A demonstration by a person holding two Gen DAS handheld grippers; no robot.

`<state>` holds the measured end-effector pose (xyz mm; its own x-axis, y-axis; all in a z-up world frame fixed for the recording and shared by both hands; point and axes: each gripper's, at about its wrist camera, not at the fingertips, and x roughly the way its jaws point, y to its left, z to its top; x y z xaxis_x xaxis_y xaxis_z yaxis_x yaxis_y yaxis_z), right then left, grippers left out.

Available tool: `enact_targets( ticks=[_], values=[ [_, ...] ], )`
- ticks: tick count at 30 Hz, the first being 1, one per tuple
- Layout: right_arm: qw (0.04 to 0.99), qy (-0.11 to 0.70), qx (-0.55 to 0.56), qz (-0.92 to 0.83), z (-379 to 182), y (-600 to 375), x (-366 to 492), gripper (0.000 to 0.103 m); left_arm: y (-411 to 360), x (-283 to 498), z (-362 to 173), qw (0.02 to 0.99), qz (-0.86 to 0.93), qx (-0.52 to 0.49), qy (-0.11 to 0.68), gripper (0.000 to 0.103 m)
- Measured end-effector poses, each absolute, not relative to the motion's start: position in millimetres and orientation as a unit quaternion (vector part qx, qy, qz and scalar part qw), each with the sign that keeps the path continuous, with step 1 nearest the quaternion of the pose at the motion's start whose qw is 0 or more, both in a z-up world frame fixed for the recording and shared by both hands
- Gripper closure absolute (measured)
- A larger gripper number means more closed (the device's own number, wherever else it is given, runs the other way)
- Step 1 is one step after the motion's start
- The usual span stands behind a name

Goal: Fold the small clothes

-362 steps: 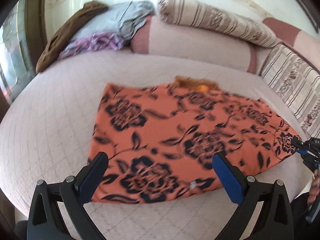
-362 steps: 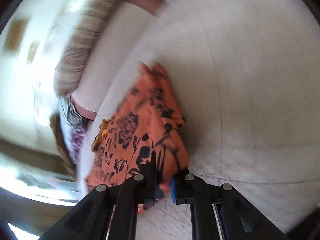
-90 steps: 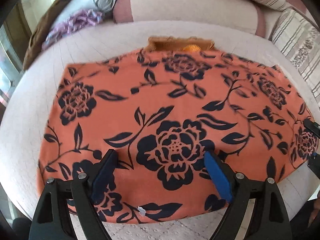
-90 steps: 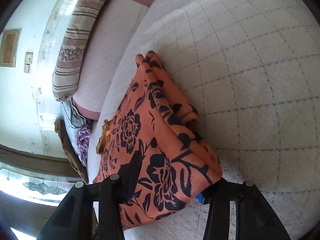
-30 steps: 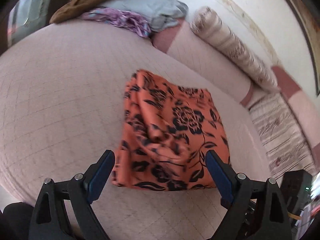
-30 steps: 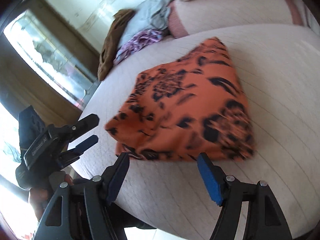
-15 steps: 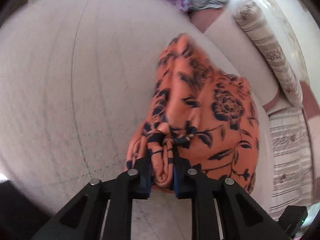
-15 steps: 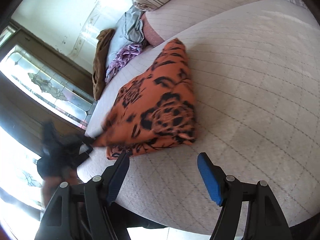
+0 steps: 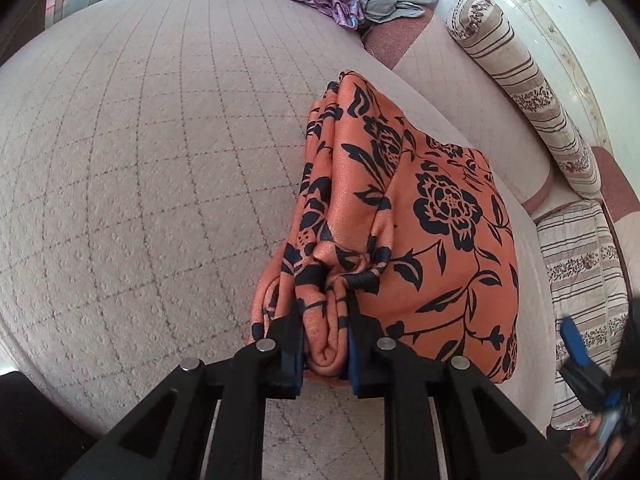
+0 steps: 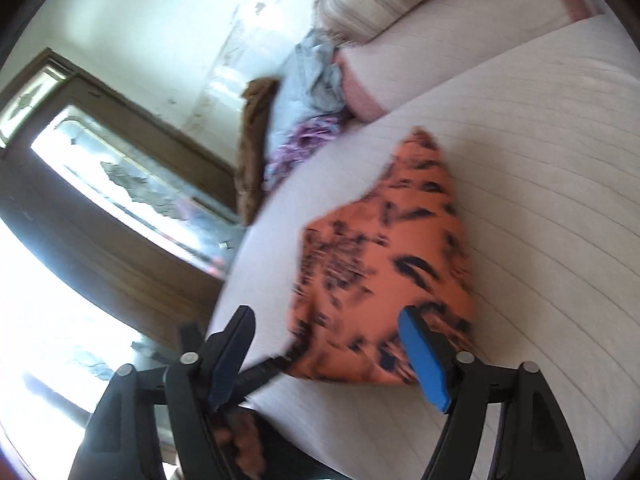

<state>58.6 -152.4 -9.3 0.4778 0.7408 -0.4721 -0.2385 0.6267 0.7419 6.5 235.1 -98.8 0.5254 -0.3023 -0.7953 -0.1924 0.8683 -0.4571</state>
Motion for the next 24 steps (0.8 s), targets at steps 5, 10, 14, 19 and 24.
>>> enact_targets(
  ticks=[5,10,14,19,24],
  values=[
    [0.699,0.522,0.387,0.299,-92,-132,99,0.020,232,6,-89,0.835,-0.031,-0.240,0.494,0.080],
    [0.708,0.510,0.385,0.302,-93,-132,91,0.021,223,-8,-34,0.877,-0.007,-0.197,0.438,0.061],
    [0.710,0.509,0.382,0.299,-95,-130,91,0.021,200,-1,1,0.903,-0.043,-0.173,0.391,0.042],
    [0.713,0.504,0.385,0.301,-97,-128,86,0.021,162,46,-49,0.884,-0.039,-0.082,0.459,0.042],
    [0.691,0.516,0.398,0.314,-101,-141,81,0.021,206,48,-72,0.875,0.017,-0.117,0.470,0.037]
  ],
)
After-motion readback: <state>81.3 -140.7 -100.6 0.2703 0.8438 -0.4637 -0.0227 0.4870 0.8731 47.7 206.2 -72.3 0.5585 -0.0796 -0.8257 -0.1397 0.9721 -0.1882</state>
